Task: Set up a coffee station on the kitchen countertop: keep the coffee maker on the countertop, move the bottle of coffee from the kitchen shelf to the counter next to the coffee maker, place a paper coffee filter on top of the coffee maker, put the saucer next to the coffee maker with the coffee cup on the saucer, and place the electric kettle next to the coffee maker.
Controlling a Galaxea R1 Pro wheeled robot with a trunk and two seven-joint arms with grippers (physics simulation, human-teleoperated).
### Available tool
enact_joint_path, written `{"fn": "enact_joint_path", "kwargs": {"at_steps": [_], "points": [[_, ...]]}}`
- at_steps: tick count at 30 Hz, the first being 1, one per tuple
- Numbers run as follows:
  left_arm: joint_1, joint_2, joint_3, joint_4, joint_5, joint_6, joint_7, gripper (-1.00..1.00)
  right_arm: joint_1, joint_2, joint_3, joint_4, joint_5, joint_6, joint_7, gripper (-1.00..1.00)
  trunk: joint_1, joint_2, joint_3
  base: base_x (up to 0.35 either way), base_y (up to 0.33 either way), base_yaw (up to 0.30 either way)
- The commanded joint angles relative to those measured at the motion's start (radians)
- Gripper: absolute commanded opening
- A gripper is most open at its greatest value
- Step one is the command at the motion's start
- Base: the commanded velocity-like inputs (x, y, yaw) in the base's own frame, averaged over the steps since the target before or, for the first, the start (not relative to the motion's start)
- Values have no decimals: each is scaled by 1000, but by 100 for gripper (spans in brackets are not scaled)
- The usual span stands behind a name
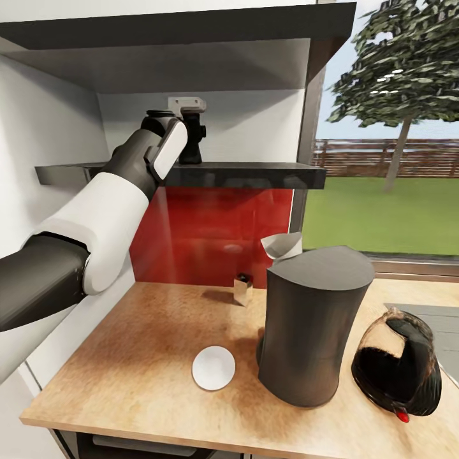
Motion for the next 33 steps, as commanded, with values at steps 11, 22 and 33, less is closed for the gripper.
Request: {"fn": "enact_joint_path", "kwargs": {"at_steps": [11,22,33], "points": [[-1,0,-4,-2,9,2,8,100,0,-1,-7,0,0,-2,6,100,1,-2,-2,65,0,0],[-1,0,-3,-1,9,2,8,100,0,-1,-7,0,0,-2,6,100,1,-2,-2,64,0,0],[-1,0,-3,-1,9,2,8,100,0,-1,-7,0,0,-2,6,100,1,-2,-2,37,0,0]]}}
